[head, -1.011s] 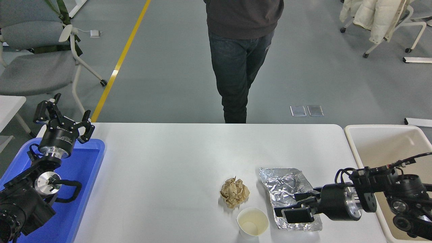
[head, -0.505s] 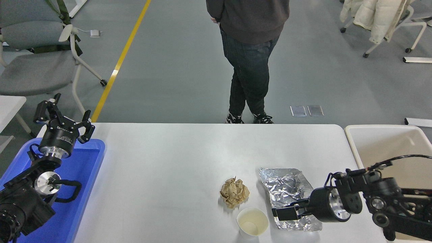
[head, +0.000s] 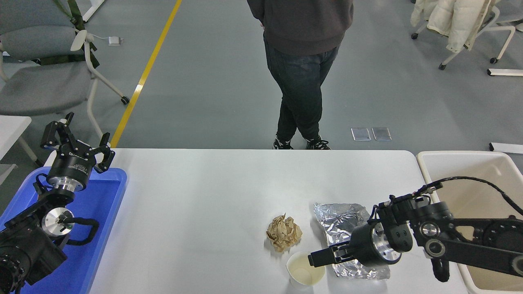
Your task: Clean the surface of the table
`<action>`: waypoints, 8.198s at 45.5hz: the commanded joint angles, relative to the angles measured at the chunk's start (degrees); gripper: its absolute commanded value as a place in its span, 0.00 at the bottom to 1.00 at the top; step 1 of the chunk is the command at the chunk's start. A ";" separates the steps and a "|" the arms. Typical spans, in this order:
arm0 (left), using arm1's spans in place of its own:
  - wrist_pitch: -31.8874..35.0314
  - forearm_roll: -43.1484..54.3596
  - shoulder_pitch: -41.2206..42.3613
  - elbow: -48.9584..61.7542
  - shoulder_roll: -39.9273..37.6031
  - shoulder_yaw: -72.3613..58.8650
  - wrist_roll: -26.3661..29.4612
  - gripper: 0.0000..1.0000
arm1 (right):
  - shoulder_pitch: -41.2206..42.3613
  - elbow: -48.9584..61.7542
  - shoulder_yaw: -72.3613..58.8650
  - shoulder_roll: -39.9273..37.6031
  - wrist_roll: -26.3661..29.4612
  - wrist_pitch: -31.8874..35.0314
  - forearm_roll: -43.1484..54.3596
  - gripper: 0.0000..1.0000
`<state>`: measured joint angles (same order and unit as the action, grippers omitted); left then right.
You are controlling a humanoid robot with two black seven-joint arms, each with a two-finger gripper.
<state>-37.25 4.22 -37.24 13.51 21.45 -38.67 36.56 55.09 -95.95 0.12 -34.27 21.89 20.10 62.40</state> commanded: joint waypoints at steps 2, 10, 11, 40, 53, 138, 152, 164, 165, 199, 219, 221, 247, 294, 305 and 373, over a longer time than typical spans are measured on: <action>-0.02 0.00 -0.02 0.02 0.00 0.09 0.00 1.00 | -3.15 3.22 -0.30 4.39 0.44 -0.06 1.93 1.00; -0.02 0.00 -0.02 0.02 0.00 0.00 0.00 1.00 | -4.03 5.16 -0.03 4.39 0.35 -0.32 5.36 0.98; -0.02 0.00 -0.02 0.03 0.00 0.00 0.00 1.00 | -4.20 5.24 -0.03 4.39 0.35 -0.41 5.45 0.98; -0.11 0.00 -0.02 0.03 0.00 0.09 0.00 1.00 | -5.61 6.39 0.58 3.25 -5.10 -0.67 11.16 0.00; -0.11 0.00 -0.02 0.03 0.00 0.09 0.00 1.00 | -2.98 6.21 1.11 1.23 -5.45 -0.58 9.14 0.00; -0.02 0.00 -0.02 0.03 0.00 0.09 0.00 1.00 | 12.85 10.51 17.11 -38.15 -14.15 19.28 -4.84 0.00; 0.07 0.00 0.07 0.02 0.00 0.09 0.00 1.00 | 6.00 20.97 16.67 -39.82 -20.74 14.19 -4.75 0.00; 0.07 0.00 0.07 -0.06 0.00 0.09 0.00 1.00 | 0.55 37.49 16.40 -35.78 -28.91 9.08 -4.75 0.00; 0.07 0.00 0.07 -0.06 0.00 0.09 0.00 1.00 | 0.20 38.81 16.40 -35.08 -29.27 9.00 -4.84 0.00; 0.07 0.00 -0.02 -0.06 0.00 0.09 0.00 1.00 | -10.97 89.70 12.19 -5.81 -50.19 1.26 -7.03 0.00; 0.07 0.00 0.07 -0.06 0.00 0.09 0.00 1.00 | -21.08 98.94 3.57 4.92 -44.74 -11.39 -28.91 0.00; 0.07 0.00 0.07 0.02 0.00 0.09 0.00 1.00 | -21.52 98.94 3.66 5.44 -43.08 -12.62 -29.88 0.00; 0.16 0.00 0.07 -0.06 0.00 0.09 0.00 1.00 | -22.92 98.85 4.19 8.52 -36.04 -21.68 -37.09 0.00; 0.25 0.00 -0.02 -0.06 0.00 0.09 0.00 1.00 | -22.75 98.94 4.80 8.26 -36.04 -21.94 -37.70 0.98; 0.33 0.00 0.07 -0.06 0.00 0.09 0.00 1.00 | -22.22 98.15 8.13 6.50 -36.04 -21.15 -49.39 0.98; 0.33 0.09 -0.02 -0.06 0.00 0.09 0.00 1.00 | -33.30 47.43 73.45 18.89 -43.59 -9.02 -38.24 0.99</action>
<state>-36.91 4.30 -37.27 13.50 21.45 -38.58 36.56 22.28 -46.91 71.00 -21.74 -18.50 11.09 19.93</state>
